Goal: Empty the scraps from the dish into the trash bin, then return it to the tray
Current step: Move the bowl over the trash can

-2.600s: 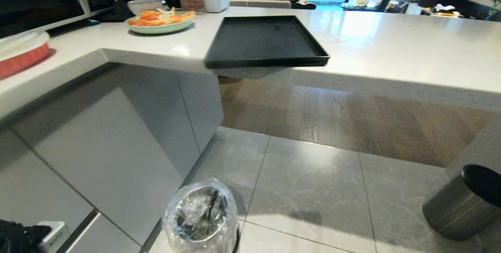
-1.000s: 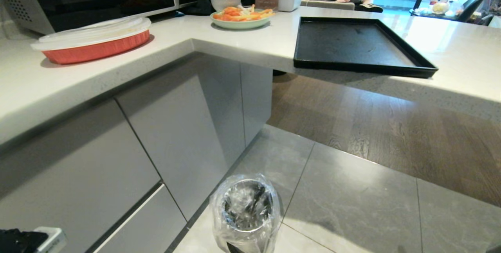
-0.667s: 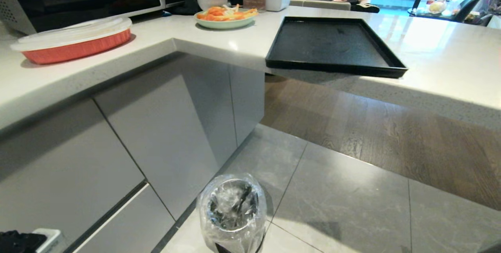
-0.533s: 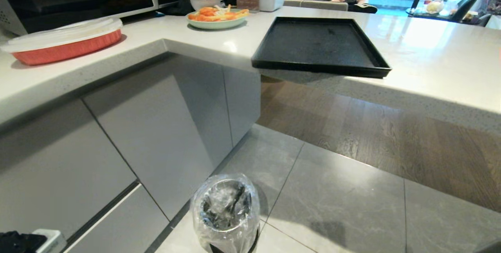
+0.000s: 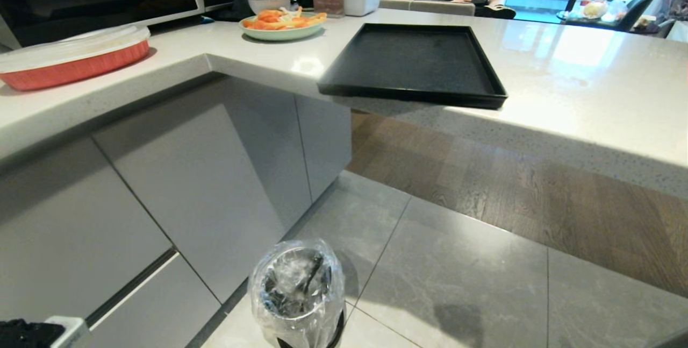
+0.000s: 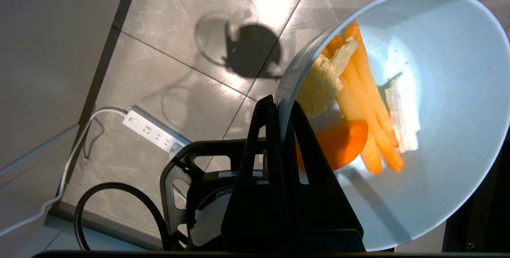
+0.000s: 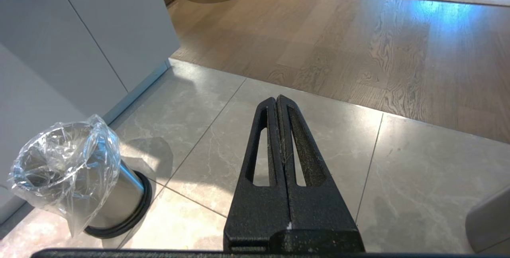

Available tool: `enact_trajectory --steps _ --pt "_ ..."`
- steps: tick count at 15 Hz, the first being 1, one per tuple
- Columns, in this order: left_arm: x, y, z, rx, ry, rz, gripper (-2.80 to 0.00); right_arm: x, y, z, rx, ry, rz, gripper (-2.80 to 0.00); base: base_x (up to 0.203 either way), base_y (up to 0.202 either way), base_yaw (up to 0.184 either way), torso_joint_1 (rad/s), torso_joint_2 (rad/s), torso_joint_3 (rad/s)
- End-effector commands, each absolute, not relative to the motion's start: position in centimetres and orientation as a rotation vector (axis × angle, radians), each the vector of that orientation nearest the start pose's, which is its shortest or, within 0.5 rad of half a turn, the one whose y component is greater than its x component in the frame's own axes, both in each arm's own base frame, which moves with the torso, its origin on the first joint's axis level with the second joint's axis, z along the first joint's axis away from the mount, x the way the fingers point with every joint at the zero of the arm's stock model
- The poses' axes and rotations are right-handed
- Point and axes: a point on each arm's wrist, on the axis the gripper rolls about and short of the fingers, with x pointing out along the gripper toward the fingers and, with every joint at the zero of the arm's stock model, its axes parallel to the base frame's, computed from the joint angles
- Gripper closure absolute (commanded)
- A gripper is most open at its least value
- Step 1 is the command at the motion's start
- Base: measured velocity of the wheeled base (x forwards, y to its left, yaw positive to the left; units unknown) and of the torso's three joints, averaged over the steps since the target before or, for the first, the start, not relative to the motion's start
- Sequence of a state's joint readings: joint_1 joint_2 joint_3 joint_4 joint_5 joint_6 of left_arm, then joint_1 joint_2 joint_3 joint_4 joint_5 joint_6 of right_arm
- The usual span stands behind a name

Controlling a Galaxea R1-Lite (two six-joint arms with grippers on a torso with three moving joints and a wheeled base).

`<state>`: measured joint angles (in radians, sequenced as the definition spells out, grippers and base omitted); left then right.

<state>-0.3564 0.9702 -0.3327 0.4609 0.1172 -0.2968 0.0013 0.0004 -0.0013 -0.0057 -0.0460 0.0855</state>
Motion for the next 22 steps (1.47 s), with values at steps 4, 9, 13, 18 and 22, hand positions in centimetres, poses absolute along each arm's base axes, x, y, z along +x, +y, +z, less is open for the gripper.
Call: enact_trajectory --steps 4,9,13,18,22 --pt "6.0 -1.9 11.3 -0.012 1.089 -0.049 0.00 -2.3 -0.1 7.7 0.086 -0.010 -0.043 0.00 0.000 0.000 0.000 0.000 0.00 0.000" --pt "5.5 -1.8 11.0 -0.012 1.090 -0.052 0.00 -2.3 -0.1 7.6 0.086 -0.009 -0.044 0.00 0.000 0.000 0.000 0.000 0.00 0.000" --pt "5.3 -1.7 10.6 -0.008 1.103 -0.049 0.00 -2.3 -0.1 7.6 0.086 -0.009 -0.044 0.00 -0.016 0.000 -0.001 0.002 0.00 0.001" --pt "5.0 -1.6 10.3 -0.008 1.104 -0.045 0.00 -2.3 -0.1 7.7 0.086 -0.010 -0.044 0.00 -0.185 0.000 0.001 0.005 0.00 0.002" --pt "5.0 -1.6 10.4 -0.035 1.102 -0.038 0.00 -2.3 -0.1 7.7 0.086 -0.009 -0.043 0.00 -0.174 0.000 0.002 0.000 0.00 0.001"
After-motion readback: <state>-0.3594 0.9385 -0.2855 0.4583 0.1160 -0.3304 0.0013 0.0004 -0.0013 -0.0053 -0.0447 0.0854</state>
